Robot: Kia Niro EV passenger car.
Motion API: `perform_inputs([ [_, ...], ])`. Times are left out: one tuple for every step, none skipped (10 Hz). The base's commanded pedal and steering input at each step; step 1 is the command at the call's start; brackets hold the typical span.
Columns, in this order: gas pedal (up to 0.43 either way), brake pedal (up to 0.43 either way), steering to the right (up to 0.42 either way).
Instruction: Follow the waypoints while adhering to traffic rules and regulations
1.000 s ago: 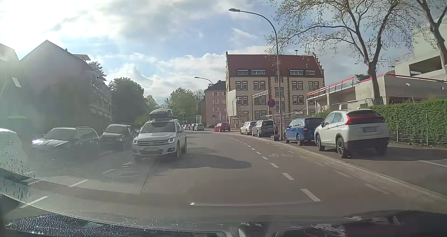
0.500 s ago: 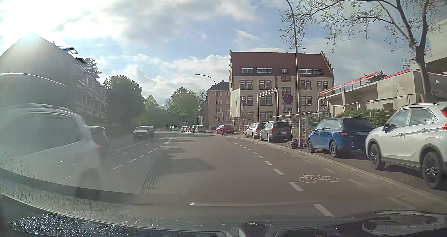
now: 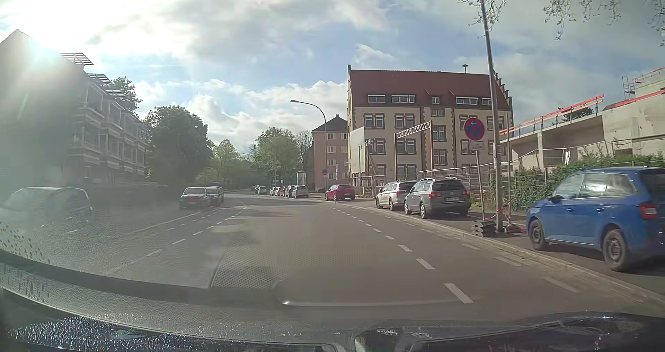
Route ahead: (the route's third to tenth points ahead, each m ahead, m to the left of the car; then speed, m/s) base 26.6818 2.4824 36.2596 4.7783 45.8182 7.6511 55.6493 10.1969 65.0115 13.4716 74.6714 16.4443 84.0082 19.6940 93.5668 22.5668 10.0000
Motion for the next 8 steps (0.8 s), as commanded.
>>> perform_inputs([
  [0.067,0.000,-0.020],
  [0.067,0.000,-0.020],
  [0.067,0.000,-0.022],
  [0.067,0.000,-0.026],
  [0.067,0.000,-0.026],
  [0.067,0.000,-0.027],
  [0.067,0.000,-0.027],
  [0.067,0.000,-0.028],
])
